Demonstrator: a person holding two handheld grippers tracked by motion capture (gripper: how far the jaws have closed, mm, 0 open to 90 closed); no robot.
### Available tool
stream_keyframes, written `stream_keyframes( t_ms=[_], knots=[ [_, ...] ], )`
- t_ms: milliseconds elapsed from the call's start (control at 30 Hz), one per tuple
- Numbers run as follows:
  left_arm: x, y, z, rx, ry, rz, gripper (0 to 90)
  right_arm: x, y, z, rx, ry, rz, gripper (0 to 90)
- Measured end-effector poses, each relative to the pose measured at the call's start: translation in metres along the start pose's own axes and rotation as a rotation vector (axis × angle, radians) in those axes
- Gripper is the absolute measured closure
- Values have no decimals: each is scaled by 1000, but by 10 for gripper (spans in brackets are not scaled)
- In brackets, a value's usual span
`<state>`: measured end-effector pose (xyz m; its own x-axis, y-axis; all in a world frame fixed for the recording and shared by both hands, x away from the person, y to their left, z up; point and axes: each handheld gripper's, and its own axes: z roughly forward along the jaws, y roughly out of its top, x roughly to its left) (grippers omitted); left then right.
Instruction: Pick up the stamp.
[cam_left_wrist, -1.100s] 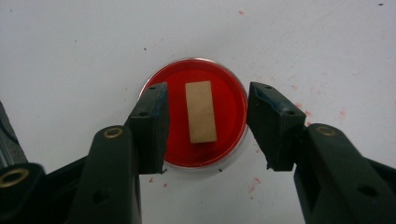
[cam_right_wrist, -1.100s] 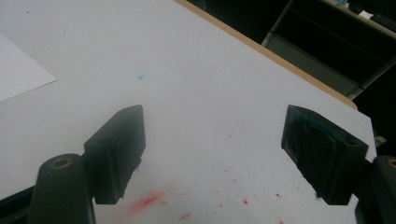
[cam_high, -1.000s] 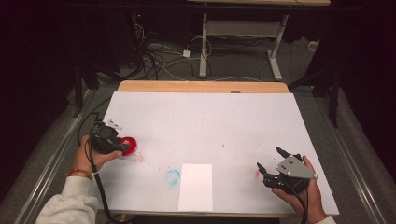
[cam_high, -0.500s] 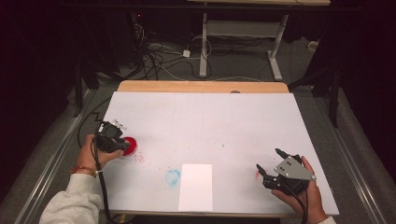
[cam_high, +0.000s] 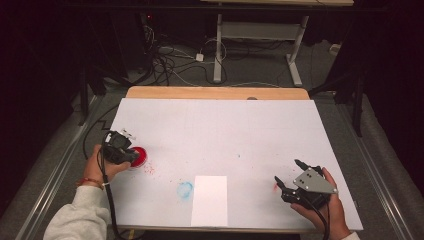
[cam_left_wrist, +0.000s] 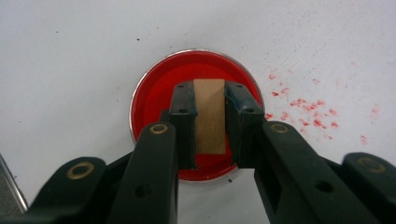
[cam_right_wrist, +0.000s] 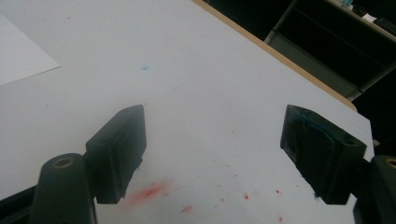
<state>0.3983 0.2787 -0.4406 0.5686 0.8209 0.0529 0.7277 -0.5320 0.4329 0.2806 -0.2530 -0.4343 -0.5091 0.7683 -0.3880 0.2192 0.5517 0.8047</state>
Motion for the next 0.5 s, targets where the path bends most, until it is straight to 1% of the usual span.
stream_keyframes(
  t_ms=[100,233,267,300,367,400,433,467,500],
  knots=[
    [0,-1,0,-4,1,6,735,0,0,0,0,2,-3,226],
    [1,-1,-1,-15,-6,-1,737,0,1,-1,-4,-5,-5,226],
    [1,-1,-3,-9,11,6,737,0,1,-1,-4,-5,-5,226],
    [1,-1,-5,-15,18,4,737,-1,1,-1,-3,-5,-3,226],
    [3,-1,-17,-74,21,-11,737,-1,1,-1,-4,-7,-2,226],
    [3,-1,-24,-91,25,-9,737,-2,1,-2,-8,-10,-3,227],
    [3,-2,-35,-130,36,-19,737,-2,1,-2,-7,-12,-2,228],
    [3,-2,-35,-130,36,-19,737,-2,1,-2,-4,-11,1,230],
    [3,-2,-41,-138,37,-14,737,-2,1,-2,-2,-10,1,230]
  ],
)
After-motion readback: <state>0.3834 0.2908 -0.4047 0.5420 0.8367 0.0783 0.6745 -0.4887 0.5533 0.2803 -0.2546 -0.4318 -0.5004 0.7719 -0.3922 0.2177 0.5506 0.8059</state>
